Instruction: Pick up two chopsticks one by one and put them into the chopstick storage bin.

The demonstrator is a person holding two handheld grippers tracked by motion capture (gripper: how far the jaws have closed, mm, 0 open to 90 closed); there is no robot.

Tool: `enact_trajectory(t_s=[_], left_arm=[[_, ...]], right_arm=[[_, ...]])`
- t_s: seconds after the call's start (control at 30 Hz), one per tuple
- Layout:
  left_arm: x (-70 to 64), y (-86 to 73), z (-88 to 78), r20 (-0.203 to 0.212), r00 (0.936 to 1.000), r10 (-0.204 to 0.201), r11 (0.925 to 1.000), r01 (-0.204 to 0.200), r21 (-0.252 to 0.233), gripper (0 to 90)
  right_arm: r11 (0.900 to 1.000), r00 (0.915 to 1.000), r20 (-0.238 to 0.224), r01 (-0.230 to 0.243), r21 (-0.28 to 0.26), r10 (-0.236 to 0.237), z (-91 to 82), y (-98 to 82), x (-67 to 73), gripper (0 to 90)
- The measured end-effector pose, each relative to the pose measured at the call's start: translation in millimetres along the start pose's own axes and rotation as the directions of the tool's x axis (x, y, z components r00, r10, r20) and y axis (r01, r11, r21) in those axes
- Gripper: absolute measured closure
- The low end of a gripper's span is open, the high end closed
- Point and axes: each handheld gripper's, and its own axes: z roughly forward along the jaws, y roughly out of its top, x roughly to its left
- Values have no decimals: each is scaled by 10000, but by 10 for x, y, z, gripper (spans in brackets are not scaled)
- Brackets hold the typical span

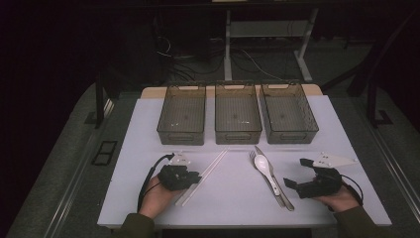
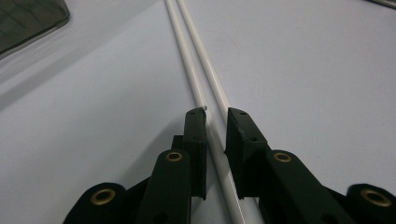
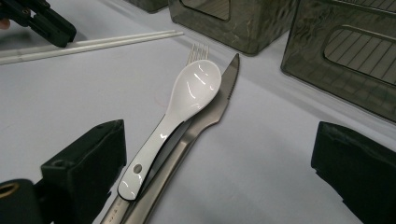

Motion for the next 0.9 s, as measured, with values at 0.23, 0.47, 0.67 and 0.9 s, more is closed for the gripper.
enact_trajectory(t_s=[0.23, 0.47, 0.67, 0.9], left_arm=[[7, 0, -7, -22, 10000, -76, 10000, 76, -53, 760], [18, 60, -1, -57, 9998, -210, 9989, 207, -412, 746], [-14, 103, 68, -157, 9995, -267, 9990, 261, -373, 744], [-58, 122, 147, -510, 9984, -228, 9997, 232, 85, 761]], right_arm=[[10000, 10000, -7, -4, -3, 4, 0, 0, 0, 33], [10000, 10000, -13, 2, 39, -2, 5, 1, 3, 32], [10000, 10000, -7, 10, 48, -10, 7, 1, 2, 33], [10000, 10000, 2, -44, 28, 44, 1, -1, -2, 33]])
